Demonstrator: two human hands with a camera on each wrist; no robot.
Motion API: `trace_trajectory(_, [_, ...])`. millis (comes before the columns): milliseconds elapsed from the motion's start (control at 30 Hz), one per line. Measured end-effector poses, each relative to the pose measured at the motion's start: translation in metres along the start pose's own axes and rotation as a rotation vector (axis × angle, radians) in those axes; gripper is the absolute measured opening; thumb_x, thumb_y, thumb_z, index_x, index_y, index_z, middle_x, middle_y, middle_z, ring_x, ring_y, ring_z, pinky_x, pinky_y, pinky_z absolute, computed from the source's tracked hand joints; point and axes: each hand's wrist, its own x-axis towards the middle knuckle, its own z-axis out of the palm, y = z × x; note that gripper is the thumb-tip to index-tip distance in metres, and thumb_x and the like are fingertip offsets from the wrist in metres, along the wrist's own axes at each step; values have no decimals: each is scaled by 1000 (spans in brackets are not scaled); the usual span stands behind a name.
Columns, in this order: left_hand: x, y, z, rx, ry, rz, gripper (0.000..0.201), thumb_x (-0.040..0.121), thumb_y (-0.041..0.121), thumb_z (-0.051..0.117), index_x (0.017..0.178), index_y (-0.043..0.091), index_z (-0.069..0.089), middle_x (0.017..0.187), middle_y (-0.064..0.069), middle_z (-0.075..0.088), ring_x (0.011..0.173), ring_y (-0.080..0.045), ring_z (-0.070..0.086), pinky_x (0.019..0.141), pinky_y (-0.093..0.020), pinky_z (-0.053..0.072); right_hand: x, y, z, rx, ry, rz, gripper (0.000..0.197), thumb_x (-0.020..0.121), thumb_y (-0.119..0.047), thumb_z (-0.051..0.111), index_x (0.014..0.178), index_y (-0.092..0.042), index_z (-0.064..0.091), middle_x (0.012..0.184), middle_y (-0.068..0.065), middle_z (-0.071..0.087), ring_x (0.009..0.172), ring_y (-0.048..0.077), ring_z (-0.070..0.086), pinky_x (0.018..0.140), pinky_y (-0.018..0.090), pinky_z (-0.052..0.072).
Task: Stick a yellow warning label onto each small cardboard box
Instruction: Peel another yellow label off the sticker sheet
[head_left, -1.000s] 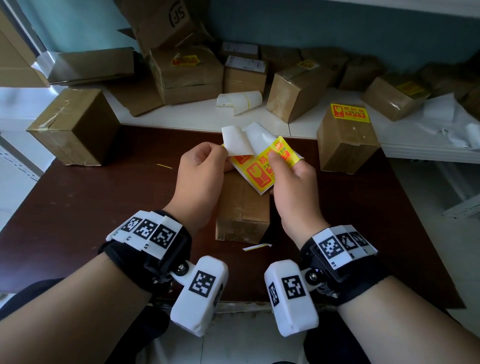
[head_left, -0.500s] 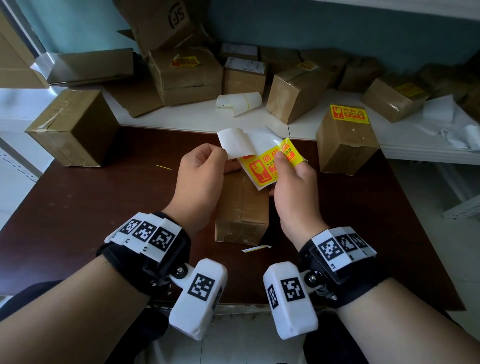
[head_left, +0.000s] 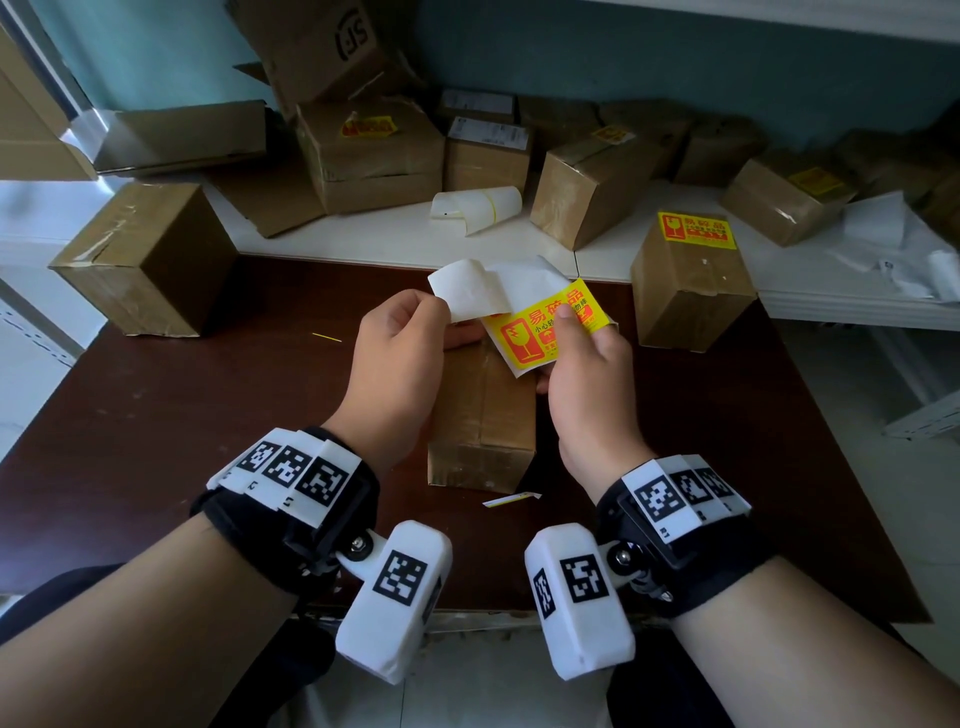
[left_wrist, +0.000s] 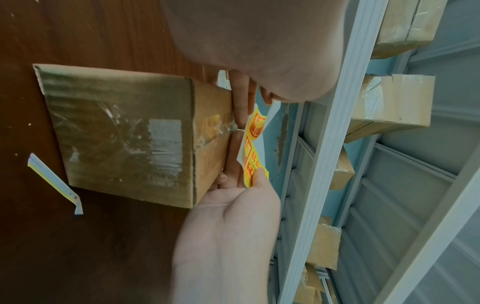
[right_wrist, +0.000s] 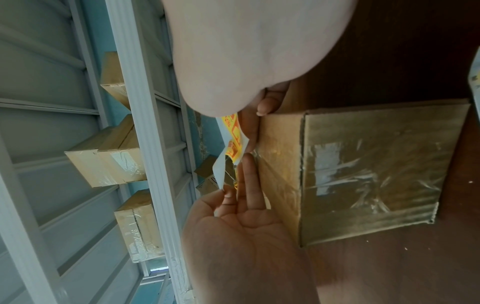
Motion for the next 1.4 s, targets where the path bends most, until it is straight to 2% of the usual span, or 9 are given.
trace_trajectory(133, [0, 1, 0, -1, -1, 0, 23, 88, 24, 50, 76, 16, 68, 98, -17, 80, 105, -27, 83, 105, -71, 56, 0, 0, -1, 4, -17, 13, 28, 116, -40, 52, 95, -26, 65, 90, -8, 75, 69, -5, 69, 72, 30, 53])
trace_trajectory(400, [2, -1, 0, -90, 13, 36, 21, 99, 13, 50, 89, 2, 65, 111, -33, 75, 102, -36, 83, 105, -69, 58, 3, 1, 0, 12, -13, 23, 28, 115, -38, 54, 96, -24, 67, 92, -6, 76, 82, 9, 73, 75, 34, 53])
trace_trajectory(533, [3, -3, 0, -103, 39, 32, 27, 104, 8, 49, 105, -17, 62, 118, -36, 73, 101, -36, 83, 106, -66, 59, 5, 2, 1, 43, -6, 31, 26, 115, -39, 56, 99, -24, 69, 95, -4, 78, 87, 13, 75, 78, 36, 53])
trace_trajectory(867, [1, -3, 2, -96, 60, 42, 19, 106, 6, 53, 96, 2, 69, 116, -31, 75, 98, -33, 84, 105, -60, 61, 5, 3, 0, 48, 14, 7, 26, 115, -38, 56, 98, -23, 69, 88, -9, 75, 71, -2, 69, 73, 31, 52])
trace_trajectory(1000, [2, -3, 3, -91, 67, 36, 22, 105, 7, 55, 88, 9, 68, 99, -17, 76, 98, -31, 84, 104, -57, 62, 4, 0, -2, 73, -12, 8, 24, 115, -38, 55, 101, -25, 69, 85, -12, 73, 67, -9, 68, 66, 19, 51])
trace_trajectory(1100, [4, -5, 4, -102, 74, 39, 17, 105, 6, 55, 94, 5, 67, 108, -24, 79, 100, -29, 84, 104, -57, 62, 4, 0, -1, 102, -37, 2, 30, 113, -42, 57, 113, -17, 74, 88, -10, 78, 74, -5, 72, 63, 14, 49])
trace_trajectory(1167, [5, -6, 4, -122, 75, 38, 15, 106, 6, 54, 100, 3, 67, 113, -27, 78, 101, -28, 84, 101, -55, 63, 4, 2, -1, 96, -58, -14, 27, 112, -41, 61, 105, -21, 77, 88, -11, 80, 76, -4, 73, 65, 15, 49])
trace_trajectory(1267, [5, -8, 3, -141, 83, 19, 17, 106, 5, 54, 93, 7, 65, 100, -18, 78, 100, -27, 84, 84, -43, 62, 4, 3, -2, 63, -102, -42, 26, 108, -34, 70, 85, -23, 76, 72, -18, 77, 66, -8, 68, 61, 12, 48])
trace_trajectory(1400, [4, -6, 5, -162, 54, 18, 14, 108, 6, 55, 102, 1, 68, 109, -25, 81, 103, -29, 83, 88, -45, 64, 4, 5, -6, 65, -137, -42, 25, 103, -30, 76, 80, -22, 77, 73, -15, 79, 69, -4, 69, 62, 15, 50])
